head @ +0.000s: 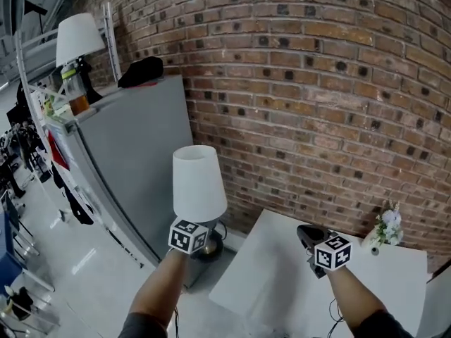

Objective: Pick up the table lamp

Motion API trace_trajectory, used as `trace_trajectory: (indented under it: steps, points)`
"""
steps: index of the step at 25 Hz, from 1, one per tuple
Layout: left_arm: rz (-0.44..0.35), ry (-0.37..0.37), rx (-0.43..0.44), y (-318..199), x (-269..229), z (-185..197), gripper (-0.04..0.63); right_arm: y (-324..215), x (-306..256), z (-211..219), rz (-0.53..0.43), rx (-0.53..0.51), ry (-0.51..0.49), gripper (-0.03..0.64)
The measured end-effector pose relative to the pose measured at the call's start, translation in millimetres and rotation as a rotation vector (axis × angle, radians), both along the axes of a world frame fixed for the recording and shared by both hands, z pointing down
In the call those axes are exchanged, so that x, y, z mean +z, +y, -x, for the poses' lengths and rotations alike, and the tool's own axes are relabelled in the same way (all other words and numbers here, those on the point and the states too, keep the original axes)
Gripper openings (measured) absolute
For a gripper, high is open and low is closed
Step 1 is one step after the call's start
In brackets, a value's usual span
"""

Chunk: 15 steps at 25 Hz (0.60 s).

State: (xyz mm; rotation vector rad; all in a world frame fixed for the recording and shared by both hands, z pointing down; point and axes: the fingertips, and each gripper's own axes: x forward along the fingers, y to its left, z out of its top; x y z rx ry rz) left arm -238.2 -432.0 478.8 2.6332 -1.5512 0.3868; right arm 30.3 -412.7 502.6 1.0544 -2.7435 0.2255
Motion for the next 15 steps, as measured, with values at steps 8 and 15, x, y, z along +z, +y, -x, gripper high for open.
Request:
trace_trajectory:
  steps: [8,15]
  points:
    - [-0.021,0.012,-0.077,51.9,-69.1,62.2,0.081,2.4,-65.2,67.6,-0.07,-0.08,-0.009,-0.006]
    - [-0.052,0.015,-0.145,97.6,-128.0,107.4,0.081,3.6,-123.4,124.6,-0.113,-0.152,-0.028,-0.006]
